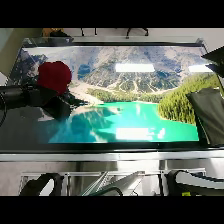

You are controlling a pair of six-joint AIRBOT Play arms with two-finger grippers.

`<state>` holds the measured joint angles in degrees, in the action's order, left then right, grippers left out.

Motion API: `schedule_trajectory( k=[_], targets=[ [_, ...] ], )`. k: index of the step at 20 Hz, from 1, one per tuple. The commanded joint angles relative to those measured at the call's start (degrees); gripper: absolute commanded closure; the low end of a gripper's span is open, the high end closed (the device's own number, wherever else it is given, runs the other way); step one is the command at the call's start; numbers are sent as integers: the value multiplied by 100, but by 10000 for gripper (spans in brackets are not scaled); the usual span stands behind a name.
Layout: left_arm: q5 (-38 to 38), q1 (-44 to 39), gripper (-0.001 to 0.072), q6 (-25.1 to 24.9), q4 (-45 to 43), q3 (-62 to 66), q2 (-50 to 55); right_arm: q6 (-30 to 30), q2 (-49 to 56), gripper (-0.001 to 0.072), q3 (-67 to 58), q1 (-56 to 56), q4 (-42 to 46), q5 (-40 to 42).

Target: Fold the shirts.

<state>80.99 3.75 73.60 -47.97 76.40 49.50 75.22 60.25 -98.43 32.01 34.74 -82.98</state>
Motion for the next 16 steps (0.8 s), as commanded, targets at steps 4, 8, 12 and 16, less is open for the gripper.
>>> schedule_trajectory(
  k=[4, 8, 12, 16],
  targets=[
    [0, -2, 696, 0, 0, -2, 2, 2, 4, 8, 2, -4, -2, 0],
    [0, -2, 696, 0, 0, -2, 2, 2, 4, 8, 2, -4, -2, 0],
    [-35, -2, 696, -20, -2, -2, 2, 2, 4, 8, 2, -4, -2, 0],
    [-160, -2, 696, -24, -4, -2, 2, -275, 7, 8, 0, -4, 0, 258]
  ],
)
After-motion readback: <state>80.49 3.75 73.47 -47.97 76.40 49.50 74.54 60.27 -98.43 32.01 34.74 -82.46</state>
